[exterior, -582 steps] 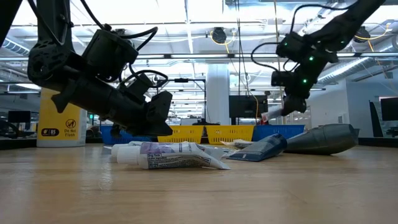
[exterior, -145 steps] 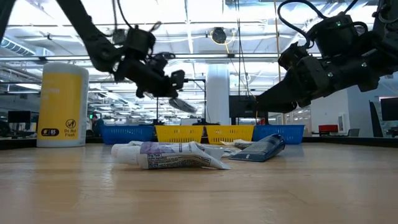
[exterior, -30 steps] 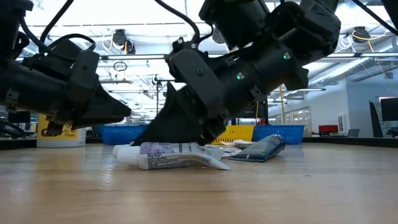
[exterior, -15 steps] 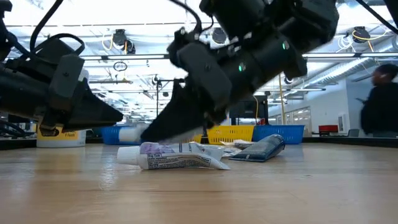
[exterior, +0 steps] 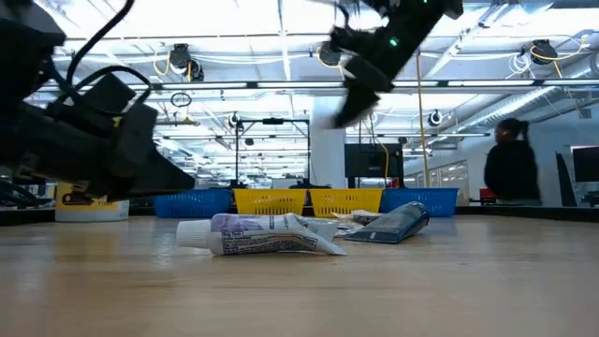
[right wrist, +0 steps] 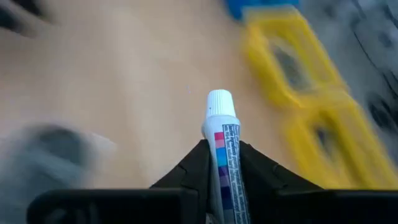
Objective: Pick & Place Travel size toiletries
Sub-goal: Put the toothpaste into the right blue bin
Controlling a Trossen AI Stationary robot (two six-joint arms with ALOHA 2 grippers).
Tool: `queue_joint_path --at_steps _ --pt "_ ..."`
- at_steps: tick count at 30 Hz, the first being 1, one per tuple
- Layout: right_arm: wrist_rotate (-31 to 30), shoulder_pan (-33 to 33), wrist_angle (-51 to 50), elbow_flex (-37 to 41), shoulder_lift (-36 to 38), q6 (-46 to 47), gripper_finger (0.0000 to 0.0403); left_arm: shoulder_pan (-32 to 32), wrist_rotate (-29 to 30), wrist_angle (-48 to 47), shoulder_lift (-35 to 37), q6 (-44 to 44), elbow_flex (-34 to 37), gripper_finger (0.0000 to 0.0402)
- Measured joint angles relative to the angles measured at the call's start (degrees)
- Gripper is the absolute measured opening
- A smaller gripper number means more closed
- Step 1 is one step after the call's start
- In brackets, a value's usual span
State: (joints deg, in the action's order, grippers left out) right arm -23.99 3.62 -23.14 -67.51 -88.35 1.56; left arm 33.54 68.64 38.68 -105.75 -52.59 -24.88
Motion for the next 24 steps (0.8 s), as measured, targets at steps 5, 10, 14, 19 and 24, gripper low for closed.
queue_joint_path --at_steps 5,10,14,19,24 --pt "3.28 16.31 -11.03 0.05 3.06 -7.41 0.0053 -3.35 -1.93 -0.32 0.0 0.01 0.0 0.0118" --pt "9.09 31.85 -13.55 1.66 2.08 -18.59 0.0056 -6.29 -4.38 -0.64 0.0 -0.08 0.0 0.0118" --pt "12.76 40.66 -11.18 4.65 0.73 -24.84 0.0056 -7.9 -4.36 -0.65 0.0 -1.48 0.0 0.0118" --pt "17.7 45.75 -3.81 8.14 -1.83 -32.58 0.0058 -10.36 -4.13 1.3 0.01 -1.73 0.0 0.0118" --pt "18.11 46.2 3.85 8.88 -6.44 -37.78 0.0059 -12.59 -4.12 2.18 0.02 -3.06 -0.04 0.0118"
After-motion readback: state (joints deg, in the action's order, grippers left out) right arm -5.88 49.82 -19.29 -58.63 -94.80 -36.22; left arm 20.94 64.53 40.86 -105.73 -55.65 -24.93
